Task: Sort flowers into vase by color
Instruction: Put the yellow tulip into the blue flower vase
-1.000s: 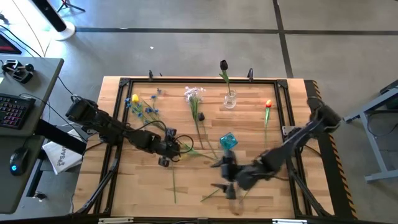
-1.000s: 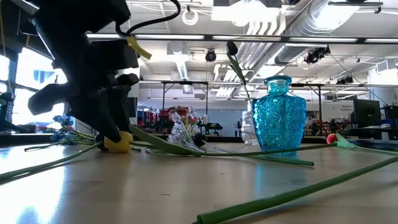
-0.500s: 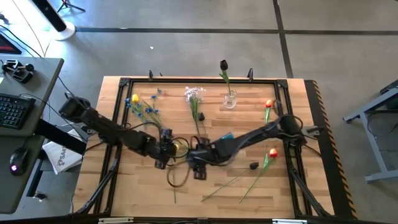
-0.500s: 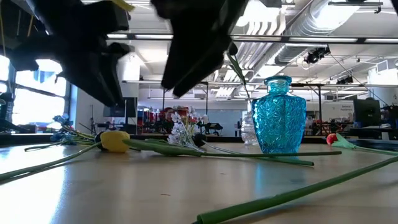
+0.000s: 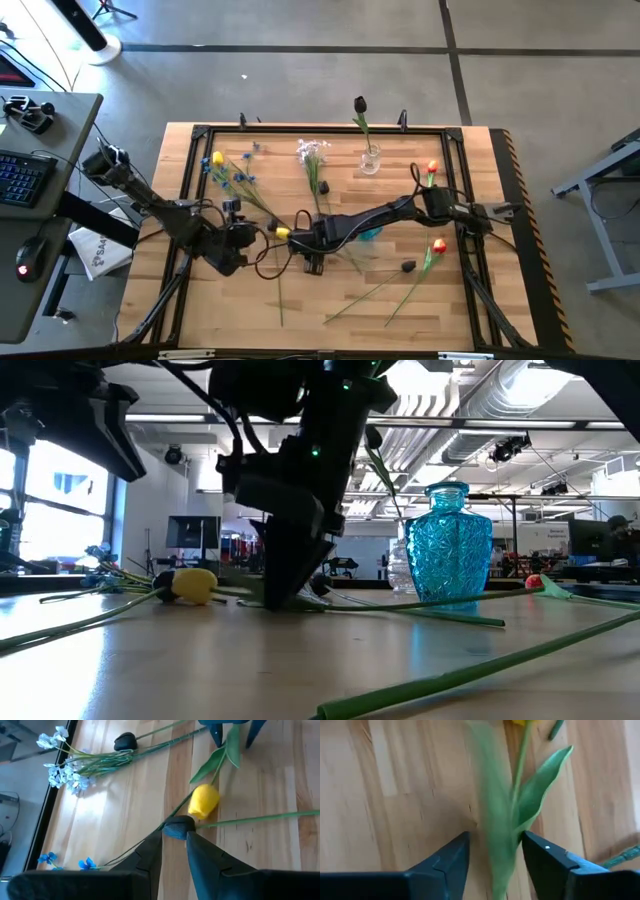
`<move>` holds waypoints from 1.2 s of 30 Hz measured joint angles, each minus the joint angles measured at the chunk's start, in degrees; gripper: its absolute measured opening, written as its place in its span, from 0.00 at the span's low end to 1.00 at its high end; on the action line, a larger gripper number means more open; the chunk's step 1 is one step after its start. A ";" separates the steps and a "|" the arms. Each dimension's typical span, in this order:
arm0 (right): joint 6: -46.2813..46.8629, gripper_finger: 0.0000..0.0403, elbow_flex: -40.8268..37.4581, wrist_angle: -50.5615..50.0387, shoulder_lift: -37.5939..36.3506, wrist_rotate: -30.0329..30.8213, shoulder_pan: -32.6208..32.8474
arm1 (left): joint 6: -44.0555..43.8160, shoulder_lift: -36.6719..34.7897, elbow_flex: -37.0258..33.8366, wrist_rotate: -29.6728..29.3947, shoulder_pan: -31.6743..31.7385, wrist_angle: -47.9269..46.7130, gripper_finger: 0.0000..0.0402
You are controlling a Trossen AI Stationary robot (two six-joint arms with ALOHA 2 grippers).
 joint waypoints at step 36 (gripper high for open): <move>-29.55 0.01 -63.41 89.25 -59.05 25.66 19.26 | -8.46 0.05 -2.65 -12.01 -6.67 3.46 0.19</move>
